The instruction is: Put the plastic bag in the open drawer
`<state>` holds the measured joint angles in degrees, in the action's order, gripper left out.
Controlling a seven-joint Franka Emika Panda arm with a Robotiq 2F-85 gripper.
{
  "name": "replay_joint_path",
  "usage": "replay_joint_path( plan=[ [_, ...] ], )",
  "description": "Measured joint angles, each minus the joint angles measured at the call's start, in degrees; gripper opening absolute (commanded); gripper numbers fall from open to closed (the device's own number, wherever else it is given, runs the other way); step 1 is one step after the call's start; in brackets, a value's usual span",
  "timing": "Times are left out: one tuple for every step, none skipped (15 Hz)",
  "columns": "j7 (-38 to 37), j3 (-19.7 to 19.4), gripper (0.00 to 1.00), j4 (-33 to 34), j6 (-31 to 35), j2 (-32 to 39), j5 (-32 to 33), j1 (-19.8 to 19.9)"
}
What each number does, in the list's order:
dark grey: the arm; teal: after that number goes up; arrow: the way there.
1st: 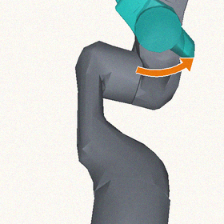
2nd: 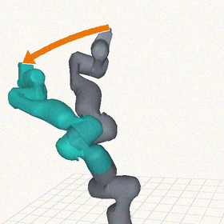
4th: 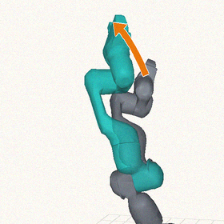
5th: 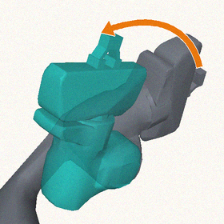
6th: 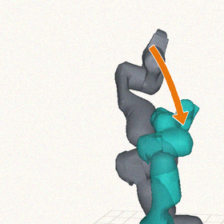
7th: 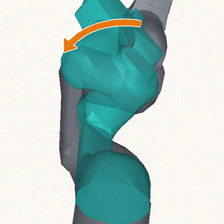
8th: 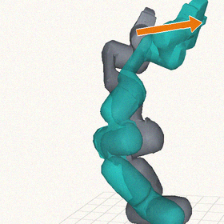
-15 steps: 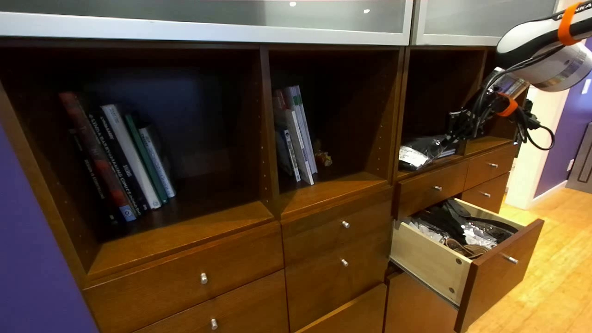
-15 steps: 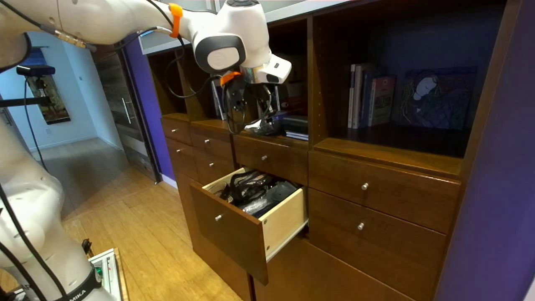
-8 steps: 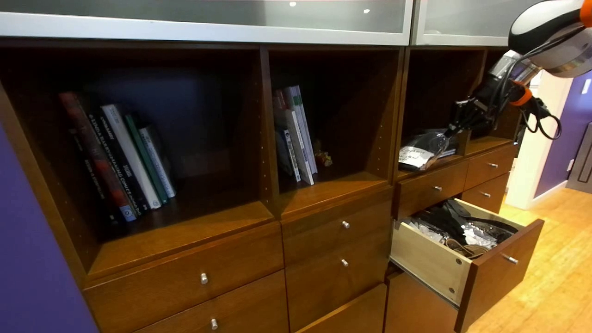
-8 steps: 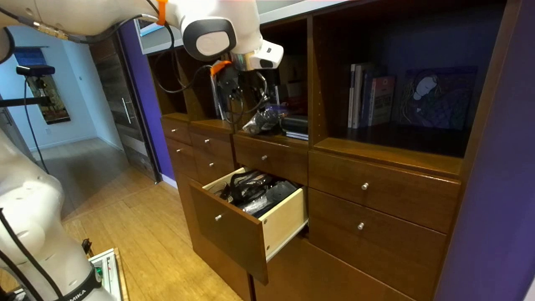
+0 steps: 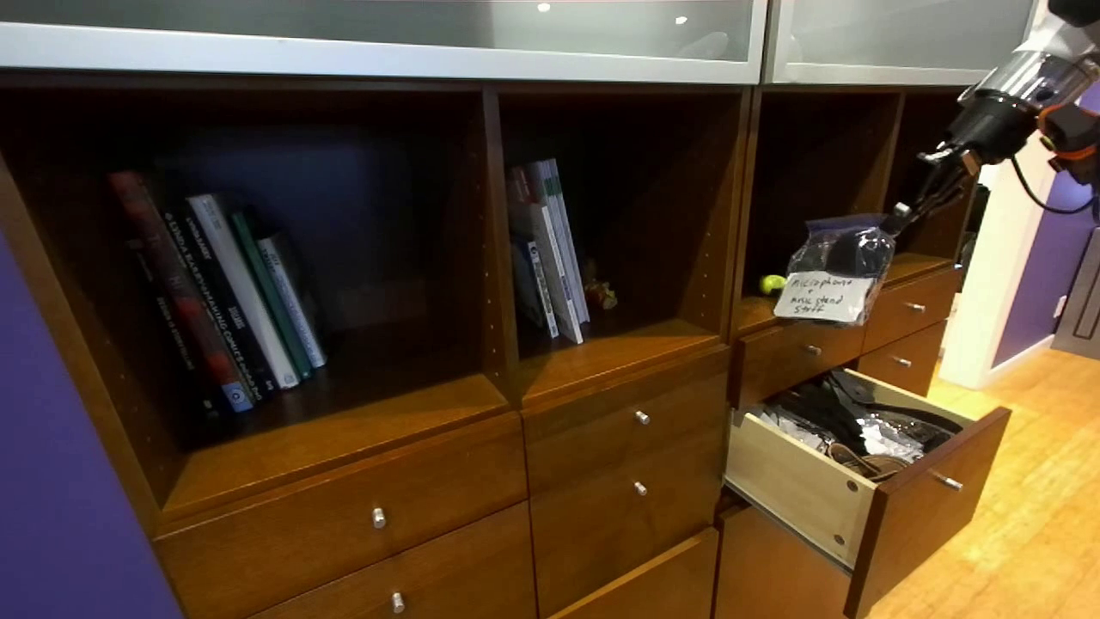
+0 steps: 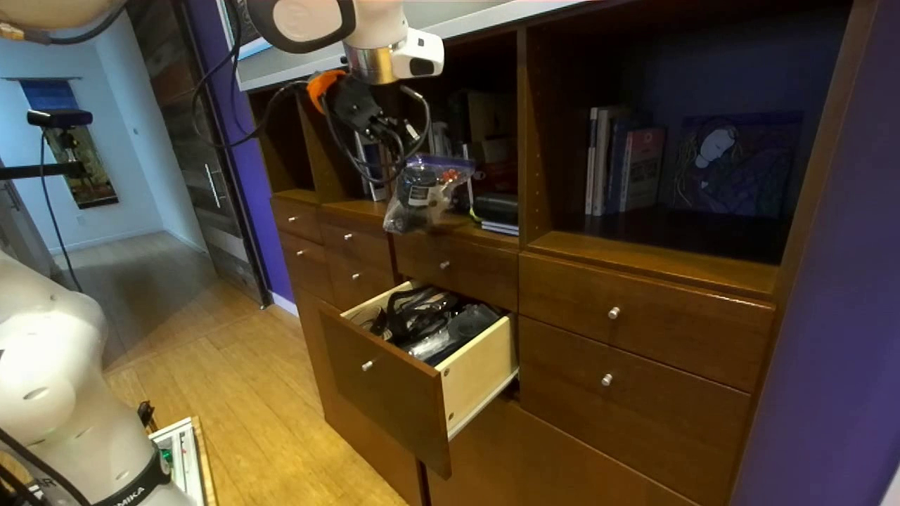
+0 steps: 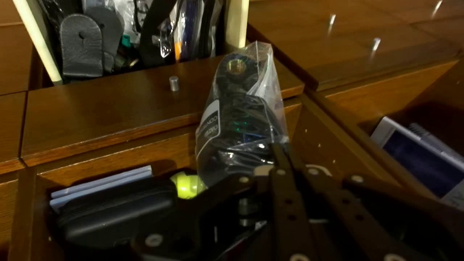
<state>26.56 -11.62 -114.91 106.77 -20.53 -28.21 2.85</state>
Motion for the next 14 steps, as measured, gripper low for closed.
replay_joint_path(
  plan=[
    [1.9, -0.7, 0.01, -0.8, -1.6, -1.1, 0.3, 0.0],
    [3.3, -1.4, 0.01, -1.7, -2.9, -2.0, 0.8, 0.1],
    [4.4, -1.9, 0.01, -2.9, -3.9, -3.0, 1.8, 0.2],
    [4.9, -2.3, 0.01, -4.2, -4.4, -3.7, 3.1, 0.3],
    [5.1, -2.6, 0.01, -5.6, -4.5, -4.4, 4.4, 0.5],
    [5.1, -2.7, 0.01, -7.1, -4.5, -4.9, 5.4, 0.8],
    [5.2, -2.8, 0.01, -8.5, -4.4, -5.2, 6.1, 0.9],
    [5.2, -2.9, 0.01, -9.9, -4.2, -5.4, 6.6, 1.0],
    [5.1, -2.8, 0.01, -11.2, -3.8, -5.5, 6.8, 1.0],
    [5.1, -2.6, 0.01, -12.5, -3.3, -5.5, 6.9, 1.0],
    [5.0, -2.4, 0.01, -13.8, -2.6, -5.5, 6.9, 1.0],
    [4.7, -2.0, 0.01, -15.1, -1.3, -5.5, 6.9, 1.0],
    [4.1, -1.5, 0.01, -16.5, 0.5, -5.5, 6.9, 1.0],
    [3.3, -1.0, 0.01, -17.9, 2.4, -5.5, 6.9, 0.9]
  ],
)
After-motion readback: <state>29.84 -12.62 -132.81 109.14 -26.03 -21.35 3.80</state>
